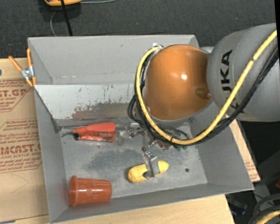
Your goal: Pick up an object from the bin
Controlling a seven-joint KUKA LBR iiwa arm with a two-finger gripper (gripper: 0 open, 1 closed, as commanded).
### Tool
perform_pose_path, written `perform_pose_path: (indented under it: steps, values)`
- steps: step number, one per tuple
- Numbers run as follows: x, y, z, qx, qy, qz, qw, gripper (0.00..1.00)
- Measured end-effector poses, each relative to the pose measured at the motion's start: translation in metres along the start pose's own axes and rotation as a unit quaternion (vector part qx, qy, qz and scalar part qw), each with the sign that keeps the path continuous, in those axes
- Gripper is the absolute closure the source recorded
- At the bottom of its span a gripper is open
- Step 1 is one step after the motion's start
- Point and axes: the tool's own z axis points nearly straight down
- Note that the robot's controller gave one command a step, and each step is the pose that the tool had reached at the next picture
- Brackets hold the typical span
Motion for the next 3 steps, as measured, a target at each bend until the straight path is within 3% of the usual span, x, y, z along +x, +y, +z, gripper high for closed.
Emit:
perform_pose_path:
  steps: [1,2,3]
  values:
    - [0.002,-0.021,0.03,0.001,-0.0025,-0.02,0.9998,0.0]
    - [0.005,-0.026,0.044,0.0,-0.0019,-0.036,0.9994,0.0]
    - [0.02,-0.063,0.084,0.001,-0.0033,-0.041,0.9991,0.0]
